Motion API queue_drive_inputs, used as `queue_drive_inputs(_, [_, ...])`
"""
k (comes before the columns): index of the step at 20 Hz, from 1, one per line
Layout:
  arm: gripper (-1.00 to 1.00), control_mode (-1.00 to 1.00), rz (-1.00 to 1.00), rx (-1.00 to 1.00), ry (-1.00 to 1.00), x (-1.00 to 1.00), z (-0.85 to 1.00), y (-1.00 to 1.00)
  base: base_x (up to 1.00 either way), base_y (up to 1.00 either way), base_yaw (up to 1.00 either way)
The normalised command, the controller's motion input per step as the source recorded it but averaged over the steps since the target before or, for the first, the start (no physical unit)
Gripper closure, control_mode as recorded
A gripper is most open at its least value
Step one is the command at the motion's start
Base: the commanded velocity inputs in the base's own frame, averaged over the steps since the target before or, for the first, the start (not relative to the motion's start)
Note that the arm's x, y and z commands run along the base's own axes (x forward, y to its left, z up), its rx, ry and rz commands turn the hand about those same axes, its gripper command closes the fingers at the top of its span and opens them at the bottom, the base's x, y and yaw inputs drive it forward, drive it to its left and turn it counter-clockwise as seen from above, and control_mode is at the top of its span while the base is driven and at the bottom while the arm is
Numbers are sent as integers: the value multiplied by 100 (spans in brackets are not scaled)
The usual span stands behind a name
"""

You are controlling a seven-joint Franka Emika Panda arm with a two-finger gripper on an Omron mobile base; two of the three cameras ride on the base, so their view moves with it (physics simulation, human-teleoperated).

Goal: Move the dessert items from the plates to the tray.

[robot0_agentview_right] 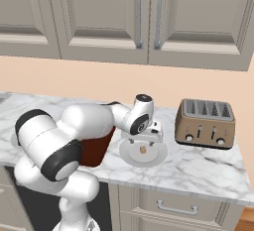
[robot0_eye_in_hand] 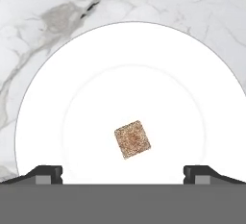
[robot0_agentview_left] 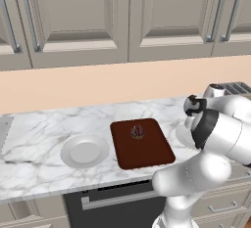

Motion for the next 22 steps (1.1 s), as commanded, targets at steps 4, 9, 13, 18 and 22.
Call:
queue_drive_inputs(4, [-100,-100,0,0,0,3,-27,-1,0,0,0])
queue_drive_inputs(9, [-100,-100,0,0,0,8,-24,-2,0,0,0])
queue_drive_inputs(13, [-100,-100,0,0,0,14,-13,-7,0,0,0])
queue_drive_inputs(18, [-100,-100,0,0,0,17,-4,-22,0,0,0])
queue_drive_inputs(22, [-100,-100,0,0,0,0,-4,0,0,0,0])
